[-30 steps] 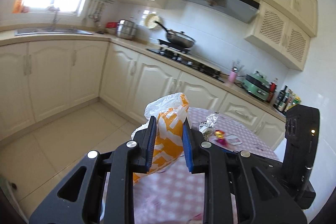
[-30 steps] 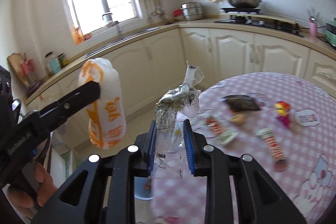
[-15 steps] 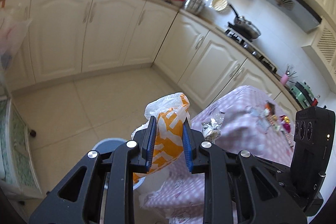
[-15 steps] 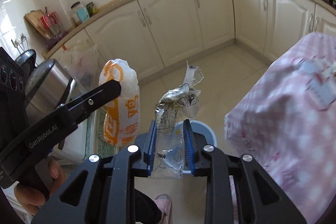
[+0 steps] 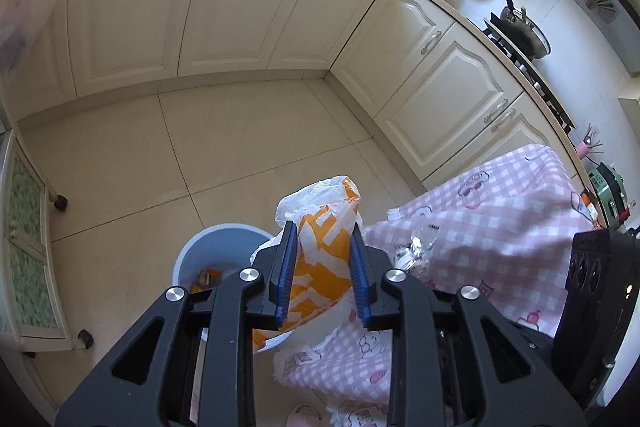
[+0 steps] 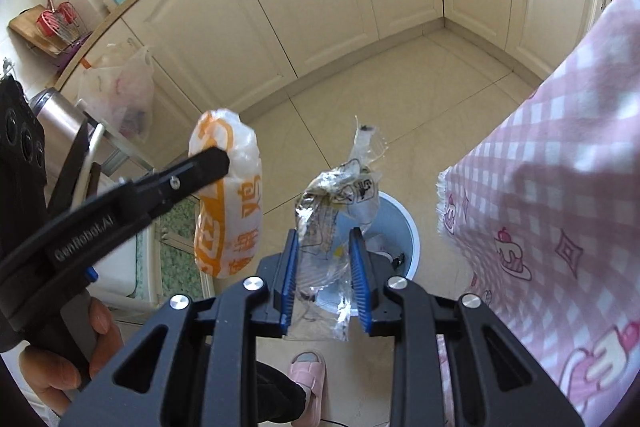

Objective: Collect trash
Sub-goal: 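Carry both items over the blue bucket and open both tools to drop them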

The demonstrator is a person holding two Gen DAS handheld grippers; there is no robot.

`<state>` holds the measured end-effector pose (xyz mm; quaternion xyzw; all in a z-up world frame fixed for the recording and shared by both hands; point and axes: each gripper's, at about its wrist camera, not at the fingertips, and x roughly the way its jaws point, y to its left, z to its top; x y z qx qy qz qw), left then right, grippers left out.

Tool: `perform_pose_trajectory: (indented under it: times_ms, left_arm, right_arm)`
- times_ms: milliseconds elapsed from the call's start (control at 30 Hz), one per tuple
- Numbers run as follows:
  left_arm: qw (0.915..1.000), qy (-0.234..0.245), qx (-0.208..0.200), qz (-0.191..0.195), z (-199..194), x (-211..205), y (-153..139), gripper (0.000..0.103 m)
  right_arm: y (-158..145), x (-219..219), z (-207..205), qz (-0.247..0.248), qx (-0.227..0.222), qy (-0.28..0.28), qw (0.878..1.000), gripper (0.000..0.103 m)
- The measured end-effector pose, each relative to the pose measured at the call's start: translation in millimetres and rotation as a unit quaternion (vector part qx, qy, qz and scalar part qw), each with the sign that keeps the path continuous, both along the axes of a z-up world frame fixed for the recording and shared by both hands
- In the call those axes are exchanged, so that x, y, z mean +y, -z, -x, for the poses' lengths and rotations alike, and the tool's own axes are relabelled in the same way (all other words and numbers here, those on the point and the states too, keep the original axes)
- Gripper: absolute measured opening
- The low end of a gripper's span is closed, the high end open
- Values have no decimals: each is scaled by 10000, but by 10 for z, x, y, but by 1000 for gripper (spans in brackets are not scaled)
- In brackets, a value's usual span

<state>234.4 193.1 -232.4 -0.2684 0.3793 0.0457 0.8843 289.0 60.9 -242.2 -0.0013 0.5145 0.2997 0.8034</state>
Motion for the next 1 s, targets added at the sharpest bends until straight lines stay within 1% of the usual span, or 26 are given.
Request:
perform_pose_trajectory:
  times_ms: [67,133,200,233,467,733,833,900,1000]
  left_arm:
    - [10000,-4,-21,29,-44,3,21,30]
    - [10000,-1,20,6,-73,7,49,31]
    - [9999,16,51,102,-80,30,106,36]
    - [9999,16,72,120,-92,22,112,37]
    - [9997,19,256,58,-36,35,206,38]
    - [9994,-152,301,-71,8,125,159,38]
    - [9992,-282,264,-84,31,179,112,38]
    - [9991,-349,216,-85,49,213,61,38]
    - [9993,-321,129,-140,66,209,-31,38]
  right_arm:
    - [55,26,-43,19,19,4,10000,25]
    - [96,62,-94,34,43,-3,10000,25]
    - [121,82,-124,48,46,-11,10000,25]
    - [134,91,-134,57,54,-18,10000,25]
    - [217,183,-143,97,134,-75,9998,25]
    - [235,310,-189,38,150,-156,9998,25]
    - [207,332,-236,-101,81,-192,9997,29]
    - [154,356,-270,-145,-117,-163,9997,35]
    - [69,387,-287,-171,-288,-186,9993,38]
